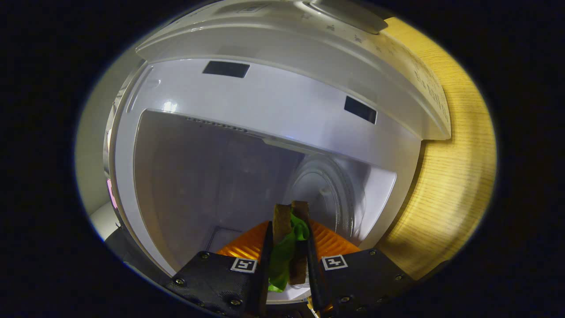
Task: Open the microwave, put the food inside, and close the microwave door.
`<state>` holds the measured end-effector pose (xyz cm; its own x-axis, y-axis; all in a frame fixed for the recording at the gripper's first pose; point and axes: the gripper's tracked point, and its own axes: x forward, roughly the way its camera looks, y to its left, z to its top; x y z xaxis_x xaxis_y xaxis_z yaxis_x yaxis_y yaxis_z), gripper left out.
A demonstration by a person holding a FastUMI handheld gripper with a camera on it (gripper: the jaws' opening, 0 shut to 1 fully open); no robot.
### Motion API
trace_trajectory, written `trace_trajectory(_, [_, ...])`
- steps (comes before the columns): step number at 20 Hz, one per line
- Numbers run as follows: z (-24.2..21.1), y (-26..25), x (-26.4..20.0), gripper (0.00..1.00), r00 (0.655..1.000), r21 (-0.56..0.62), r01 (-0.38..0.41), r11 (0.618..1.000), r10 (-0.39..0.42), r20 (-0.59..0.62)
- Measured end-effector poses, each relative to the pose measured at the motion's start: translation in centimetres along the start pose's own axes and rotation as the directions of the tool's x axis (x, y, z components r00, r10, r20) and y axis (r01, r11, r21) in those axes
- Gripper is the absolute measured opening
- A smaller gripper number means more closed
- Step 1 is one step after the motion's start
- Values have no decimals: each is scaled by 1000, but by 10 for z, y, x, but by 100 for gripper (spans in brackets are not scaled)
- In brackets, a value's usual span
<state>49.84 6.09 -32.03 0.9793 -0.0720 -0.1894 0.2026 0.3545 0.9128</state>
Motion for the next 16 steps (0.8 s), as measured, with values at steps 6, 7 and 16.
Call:
trace_trajectory(6, [2, 23, -36, 96, 999, -100, -29, 995, 27, -21])
trace_trajectory(7, [4, 24, -43, 96, 999, -104, -37, 994, 36, -17])
trace_trajectory(16, [27, 23, -106, 96, 997, -359, -52, 932, 69, 33])
